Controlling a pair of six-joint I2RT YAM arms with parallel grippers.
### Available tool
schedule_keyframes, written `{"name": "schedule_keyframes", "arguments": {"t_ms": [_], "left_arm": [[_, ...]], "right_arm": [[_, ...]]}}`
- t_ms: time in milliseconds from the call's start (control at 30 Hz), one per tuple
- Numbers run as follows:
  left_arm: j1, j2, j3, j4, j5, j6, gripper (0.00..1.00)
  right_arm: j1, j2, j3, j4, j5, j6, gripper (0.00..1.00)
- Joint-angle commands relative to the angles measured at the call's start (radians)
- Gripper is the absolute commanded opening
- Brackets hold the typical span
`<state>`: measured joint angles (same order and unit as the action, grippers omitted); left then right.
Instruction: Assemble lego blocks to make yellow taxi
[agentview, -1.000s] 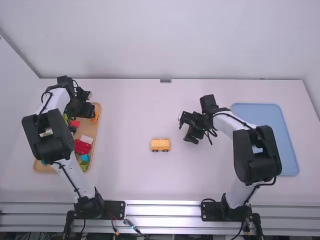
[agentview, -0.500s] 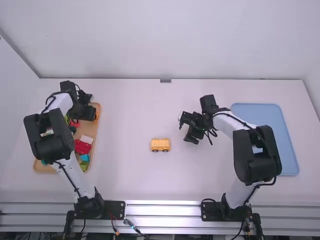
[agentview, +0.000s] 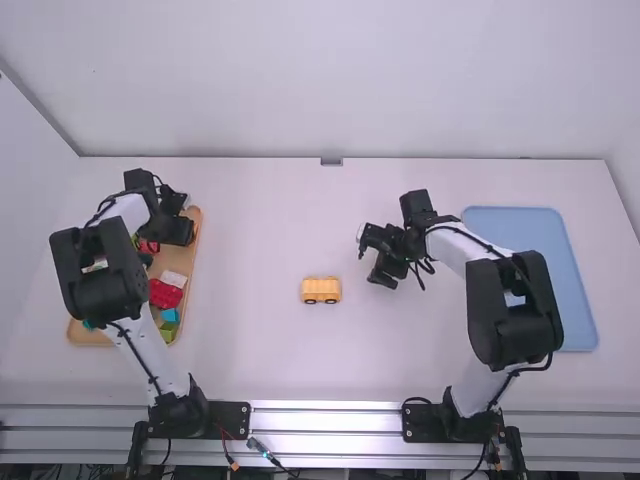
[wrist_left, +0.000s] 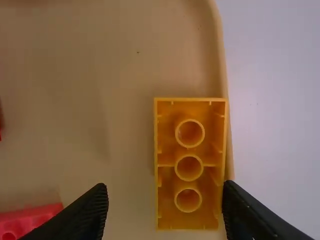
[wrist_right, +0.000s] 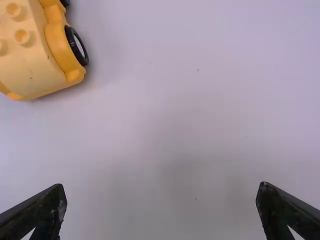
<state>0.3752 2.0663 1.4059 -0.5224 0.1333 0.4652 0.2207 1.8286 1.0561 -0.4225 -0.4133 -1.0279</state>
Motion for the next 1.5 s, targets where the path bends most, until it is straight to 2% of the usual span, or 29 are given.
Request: {"name": "schedule_keyframes", "arguments": {"t_ms": [0,333,800,1067,1233,1467], "left_arm": [[-0.001,0.01,-0.008,0.005,0.043,0.032,0.59],[-0.001,0.01,-0.01,0.021,0.042,0.04,0.55],[-0.001,0.01,-0.087,0.125,0.042,0.04,0.54],[-0.001,0.01,-0.087,0.13,0.043,0.04,0.47],[-0.002,0.01,-0.087,0.132,0.086,0.042,0.38],[-0.001,0.01,-0.087,0.131,0.087,0.041,0.3]], "right_arm": [[0.003,-0.016,0.003,-0.005,-0.012,-0.002,0.99],[0.003,-0.016,0.003,-0.005,-0.012,0.002,0.99],[0.002,-0.016,0.003,-0.008,-0.012,0.002,0.99],[0.003,-0.016,0.003,-0.008,-0.012,0.01,0.99],[0.002,-0.016,0.003,-0.009,-0.012,0.01,0.99],[0.002,-0.016,0.003,-0.009,-0.013,0.01,0.99]]}}
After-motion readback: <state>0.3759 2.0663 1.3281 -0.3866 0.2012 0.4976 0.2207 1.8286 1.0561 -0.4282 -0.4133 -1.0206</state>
